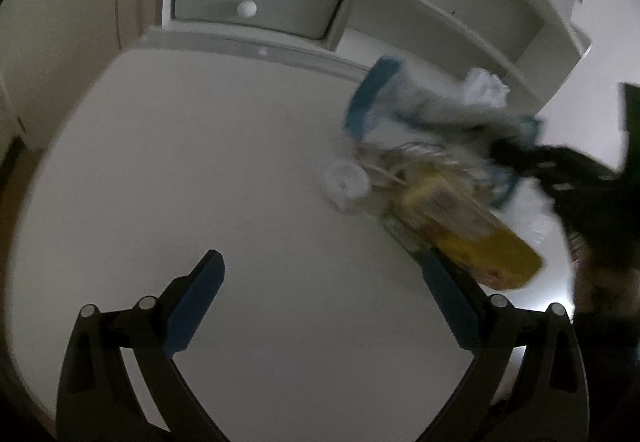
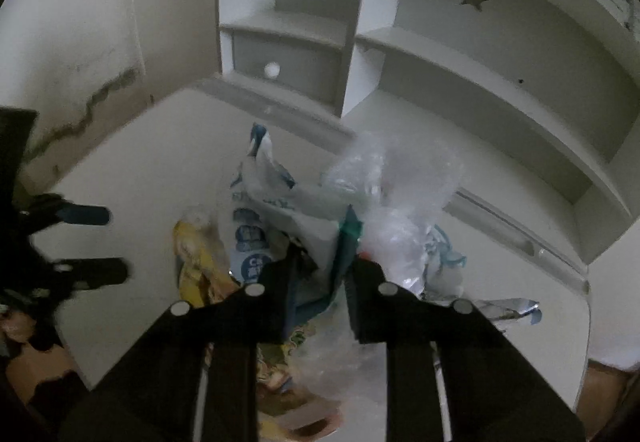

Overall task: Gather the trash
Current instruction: 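Grasp the white cup lid with the left tool while the right tool grasps the blue-trimmed wrapper, then carry the lid and wrapper to the black bin and release both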

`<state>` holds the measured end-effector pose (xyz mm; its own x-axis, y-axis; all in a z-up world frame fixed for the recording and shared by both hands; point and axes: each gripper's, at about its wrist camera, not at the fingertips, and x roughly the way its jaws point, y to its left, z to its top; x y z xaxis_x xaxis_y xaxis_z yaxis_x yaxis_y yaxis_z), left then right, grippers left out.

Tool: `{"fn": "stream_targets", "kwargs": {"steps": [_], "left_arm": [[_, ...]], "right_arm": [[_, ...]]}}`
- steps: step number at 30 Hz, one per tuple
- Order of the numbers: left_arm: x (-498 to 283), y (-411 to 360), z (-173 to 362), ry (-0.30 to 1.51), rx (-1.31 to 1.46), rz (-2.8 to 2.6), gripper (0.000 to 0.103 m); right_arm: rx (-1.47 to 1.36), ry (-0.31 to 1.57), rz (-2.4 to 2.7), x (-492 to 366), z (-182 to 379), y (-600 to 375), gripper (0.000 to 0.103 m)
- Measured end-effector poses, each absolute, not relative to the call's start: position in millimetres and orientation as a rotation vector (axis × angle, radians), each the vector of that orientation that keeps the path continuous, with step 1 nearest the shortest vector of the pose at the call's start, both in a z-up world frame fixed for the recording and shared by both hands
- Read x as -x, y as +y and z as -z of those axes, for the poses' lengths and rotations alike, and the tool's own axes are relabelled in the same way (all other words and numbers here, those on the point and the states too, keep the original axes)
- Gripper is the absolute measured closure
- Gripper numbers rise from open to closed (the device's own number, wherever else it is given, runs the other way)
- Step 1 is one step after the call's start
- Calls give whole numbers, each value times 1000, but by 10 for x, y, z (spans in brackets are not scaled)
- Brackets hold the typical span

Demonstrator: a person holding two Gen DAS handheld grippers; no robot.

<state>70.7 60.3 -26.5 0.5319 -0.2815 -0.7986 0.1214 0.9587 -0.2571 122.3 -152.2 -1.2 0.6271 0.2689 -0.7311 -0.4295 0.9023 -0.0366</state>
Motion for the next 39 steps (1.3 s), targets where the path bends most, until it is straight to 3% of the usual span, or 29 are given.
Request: {"fn": "stream_targets", "kwargs": {"steps": [8, 18, 20, 23, 32, 39], "left_arm": [[-1072, 371, 398, 1013, -82, 158, 7], [-1269, 174, 445, 970, -131, 149, 9], [-1264, 146, 451, 961, -140, 148, 26], [-1237, 150, 443, 960, -130, 146, 73], [-847, 210, -159, 828, -83, 81, 73], [-257, -1234, -613, 680, -192, 435, 73]], "right_arm": [[16, 666, -381, -715, -452, -1971, 83], [-92, 675, -311, -265, -428, -2411, 83], [-100, 678, -287, -221, -391, -2474, 83], [-130, 681, -241, -137, -337, -2625, 83], [-212, 589, 74, 420, -406, -3613, 83], [-238, 538, 500, 1234, -295, -4609, 83]]}}
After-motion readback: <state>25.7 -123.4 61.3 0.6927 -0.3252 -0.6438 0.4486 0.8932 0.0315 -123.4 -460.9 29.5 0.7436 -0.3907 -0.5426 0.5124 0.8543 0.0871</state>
